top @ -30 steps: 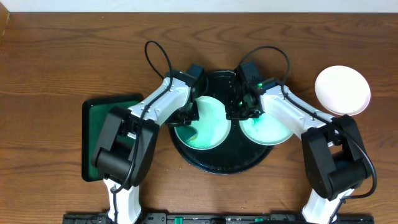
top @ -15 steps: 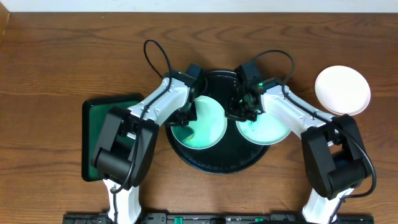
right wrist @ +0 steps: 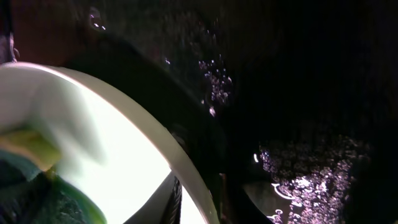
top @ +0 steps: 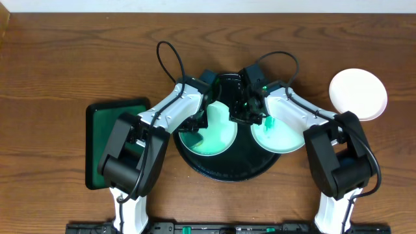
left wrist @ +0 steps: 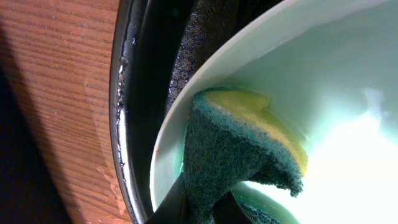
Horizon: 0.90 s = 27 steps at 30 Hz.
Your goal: Clean dirty plates on tray and stack at the side
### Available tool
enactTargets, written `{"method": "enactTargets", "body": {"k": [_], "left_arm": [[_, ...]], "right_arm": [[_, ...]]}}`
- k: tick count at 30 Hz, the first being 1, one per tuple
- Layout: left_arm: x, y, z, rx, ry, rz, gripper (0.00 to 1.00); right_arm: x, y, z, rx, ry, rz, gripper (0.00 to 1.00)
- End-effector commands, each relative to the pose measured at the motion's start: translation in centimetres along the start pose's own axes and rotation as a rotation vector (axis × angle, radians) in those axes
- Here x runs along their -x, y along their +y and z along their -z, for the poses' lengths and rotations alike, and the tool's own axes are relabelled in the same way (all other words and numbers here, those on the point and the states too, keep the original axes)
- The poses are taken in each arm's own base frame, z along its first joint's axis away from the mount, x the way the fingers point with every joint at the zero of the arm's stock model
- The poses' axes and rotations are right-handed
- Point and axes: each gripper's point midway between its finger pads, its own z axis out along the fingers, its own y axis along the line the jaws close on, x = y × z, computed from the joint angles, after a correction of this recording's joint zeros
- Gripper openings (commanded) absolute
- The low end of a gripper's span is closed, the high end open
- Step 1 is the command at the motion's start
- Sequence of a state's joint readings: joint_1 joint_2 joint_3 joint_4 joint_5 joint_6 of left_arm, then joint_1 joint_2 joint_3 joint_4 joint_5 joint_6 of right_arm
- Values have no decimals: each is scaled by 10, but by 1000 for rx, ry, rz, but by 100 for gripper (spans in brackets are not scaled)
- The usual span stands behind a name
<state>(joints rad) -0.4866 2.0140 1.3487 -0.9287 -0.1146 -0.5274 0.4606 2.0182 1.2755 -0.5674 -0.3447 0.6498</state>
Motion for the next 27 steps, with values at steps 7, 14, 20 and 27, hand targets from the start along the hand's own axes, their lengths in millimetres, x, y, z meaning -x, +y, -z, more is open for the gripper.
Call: {"method": "enactTargets", "body": {"k": [7, 14, 20, 27], "left_arm": [[-33, -30, -35, -136, 173, -70, 7], [-43, -97, -11, -521, 257, -115, 7], [-46, -122, 7, -696, 272, -186, 7], [-26, -93, -13, -537, 203, -114, 7]], "right_arm": [[-30, -10, -46, -28, 110, 7, 1], [-29, -10, -46, -25, 107, 22, 1], [-28, -11, -44, -18, 109, 23, 1], [-28, -11, -43, -1, 121, 12, 1]]}}
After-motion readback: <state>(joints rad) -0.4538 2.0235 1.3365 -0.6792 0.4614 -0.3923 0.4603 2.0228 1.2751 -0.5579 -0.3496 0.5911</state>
